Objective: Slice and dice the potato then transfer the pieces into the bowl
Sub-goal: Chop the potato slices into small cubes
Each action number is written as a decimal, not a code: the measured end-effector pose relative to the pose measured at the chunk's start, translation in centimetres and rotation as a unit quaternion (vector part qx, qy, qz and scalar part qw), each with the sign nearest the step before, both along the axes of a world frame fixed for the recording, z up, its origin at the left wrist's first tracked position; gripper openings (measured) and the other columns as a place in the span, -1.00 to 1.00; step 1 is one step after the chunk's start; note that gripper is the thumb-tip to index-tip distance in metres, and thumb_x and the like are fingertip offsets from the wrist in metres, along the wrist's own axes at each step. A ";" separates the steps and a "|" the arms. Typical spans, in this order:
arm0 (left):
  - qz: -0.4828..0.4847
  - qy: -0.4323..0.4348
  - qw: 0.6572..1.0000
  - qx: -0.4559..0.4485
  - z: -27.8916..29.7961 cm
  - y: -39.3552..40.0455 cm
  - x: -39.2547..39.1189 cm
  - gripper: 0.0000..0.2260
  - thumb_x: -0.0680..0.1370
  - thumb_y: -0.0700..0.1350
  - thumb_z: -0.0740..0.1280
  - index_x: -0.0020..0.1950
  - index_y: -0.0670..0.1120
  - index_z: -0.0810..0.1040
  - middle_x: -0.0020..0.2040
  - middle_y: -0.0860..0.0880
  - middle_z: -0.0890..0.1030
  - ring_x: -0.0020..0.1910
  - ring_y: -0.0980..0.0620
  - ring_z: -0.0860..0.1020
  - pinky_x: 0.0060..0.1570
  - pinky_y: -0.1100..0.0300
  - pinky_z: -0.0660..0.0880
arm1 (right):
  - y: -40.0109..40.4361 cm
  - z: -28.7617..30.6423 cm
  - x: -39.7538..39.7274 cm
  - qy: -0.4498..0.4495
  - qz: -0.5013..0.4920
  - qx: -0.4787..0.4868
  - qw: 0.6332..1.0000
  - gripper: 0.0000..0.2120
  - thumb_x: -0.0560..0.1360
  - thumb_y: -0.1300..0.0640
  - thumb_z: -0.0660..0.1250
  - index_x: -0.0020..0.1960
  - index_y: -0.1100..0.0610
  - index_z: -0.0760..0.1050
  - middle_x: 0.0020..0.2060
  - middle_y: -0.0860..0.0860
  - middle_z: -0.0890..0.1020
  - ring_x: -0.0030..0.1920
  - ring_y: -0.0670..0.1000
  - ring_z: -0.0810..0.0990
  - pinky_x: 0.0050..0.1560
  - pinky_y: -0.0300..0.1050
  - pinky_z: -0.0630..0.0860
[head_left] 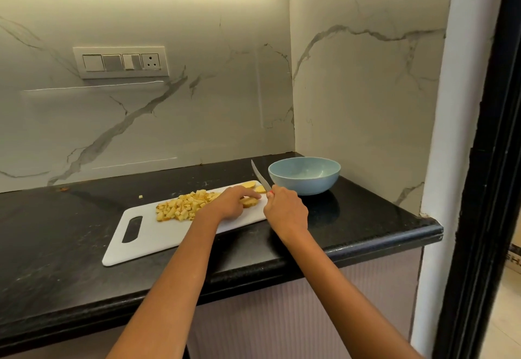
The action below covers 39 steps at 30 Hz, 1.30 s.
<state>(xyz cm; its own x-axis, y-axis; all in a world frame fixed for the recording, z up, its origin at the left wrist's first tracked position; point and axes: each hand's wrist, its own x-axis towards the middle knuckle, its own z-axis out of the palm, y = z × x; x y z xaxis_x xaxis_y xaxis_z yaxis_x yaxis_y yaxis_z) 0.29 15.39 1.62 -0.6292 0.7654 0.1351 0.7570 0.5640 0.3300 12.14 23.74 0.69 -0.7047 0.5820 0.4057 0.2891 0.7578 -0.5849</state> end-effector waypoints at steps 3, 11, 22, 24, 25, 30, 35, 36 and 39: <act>0.013 -0.003 1.000 0.002 0.0 -0.5 0.4 -0.66 0.58 -0.19 0.21 0.34 0.03 0.45 0.36 -0.07 0.43 0.27 -0.05 0.41 0.25 0.13 0.34 | -0.2 0.0 0.2 -0.031 0.001 0.019 0.999 -0.76 0.62 0.09 0.13 0.19 0.15 0.47 0.03 0.07 0.60 -0.02 0.04 0.59 -0.18 -0.17 0.43; 0.070 -0.013 0.993 0.096 -0.5 -1.4 0.7 -0.60 0.52 -0.09 0.36 0.33 -0.15 0.46 0.24 -0.10 0.54 0.14 0.01 0.51 0.13 0.22 0.41 | -1.0 0.3 2.6 -0.163 0.018 0.140 0.976 -0.79 0.59 0.14 0.18 0.19 0.16 0.44 0.03 0.09 0.56 -0.04 0.03 0.58 -0.12 -0.15 0.47; 0.105 -0.029 0.986 0.126 -0.7 -0.9 0.8 -0.64 0.48 -0.17 0.40 0.26 -0.21 0.52 0.08 -0.15 0.59 0.07 -0.01 0.51 0.12 0.21 0.40 | -2.3 0.8 2.5 -0.186 0.049 0.227 0.955 -0.78 0.61 0.20 0.15 0.22 0.18 0.44 0.08 0.10 0.56 0.02 0.04 0.58 -0.07 -0.17 0.44; 0.119 -0.038 0.982 0.139 -0.6 -0.8 0.8 -0.62 0.46 -0.17 0.42 0.26 -0.23 0.52 0.13 -0.16 0.59 0.11 -0.03 0.53 0.13 0.22 0.41 | -2.3 1.0 2.4 -0.189 0.056 0.230 0.953 -0.77 0.61 0.20 0.15 0.23 0.18 0.44 0.10 0.10 0.55 0.03 0.04 0.57 -0.08 -0.18 0.42; 0.124 -0.043 0.981 0.145 -0.6 -0.9 0.8 -0.61 0.45 -0.18 0.43 0.26 -0.23 0.52 0.16 -0.16 0.59 0.13 -0.04 0.53 0.13 0.22 0.41 | -2.4 1.0 2.4 -0.190 0.058 0.230 0.953 -0.77 0.61 0.20 0.15 0.23 0.18 0.43 0.10 0.10 0.55 0.04 0.04 0.57 -0.08 -0.18 0.42; 0.127 -0.068 0.976 0.162 -0.5 -1.2 0.7 -0.60 0.43 -0.21 0.45 0.25 -0.24 0.52 0.16 -0.17 0.59 0.14 -0.04 0.54 0.14 0.24 0.41 | -2.3 0.8 2.9 -0.187 0.041 0.206 0.959 -0.75 0.61 0.17 0.16 0.26 0.17 0.41 0.11 0.10 0.55 0.05 0.03 0.57 -0.04 -0.16 0.44; 0.115 -0.065 0.977 0.169 -0.5 -1.4 0.6 -0.65 0.45 -0.27 0.41 0.23 -0.24 0.54 0.15 -0.17 0.60 0.12 -0.02 0.55 0.08 0.33 0.39 | -2.7 0.8 3.0 -0.186 0.055 0.232 0.953 -0.78 0.61 0.20 0.14 0.23 0.19 0.43 0.09 0.10 0.55 0.03 0.04 0.57 -0.12 -0.19 0.38; 0.115 -0.061 0.977 0.166 -0.5 -1.3 0.6 -0.66 0.45 -0.26 0.41 0.23 -0.24 0.54 0.15 -0.17 0.60 0.11 -0.02 0.55 0.08 0.33 0.39 | -2.8 0.9 2.9 -0.188 0.062 0.236 0.951 -0.78 0.61 0.20 0.15 0.23 0.18 0.44 0.10 0.10 0.55 0.04 0.04 0.57 -0.10 -0.19 0.39; 0.120 -0.060 0.978 0.161 -0.4 -1.1 0.7 -0.66 0.45 -0.25 0.42 0.22 -0.22 0.55 0.14 -0.17 0.61 0.10 -0.02 0.56 0.11 0.29 0.41 | -2.8 1.1 2.9 -0.196 0.076 0.241 0.948 -0.78 0.61 0.19 0.16 0.22 0.18 0.44 0.10 0.11 0.55 0.04 0.03 0.57 -0.05 -0.19 0.43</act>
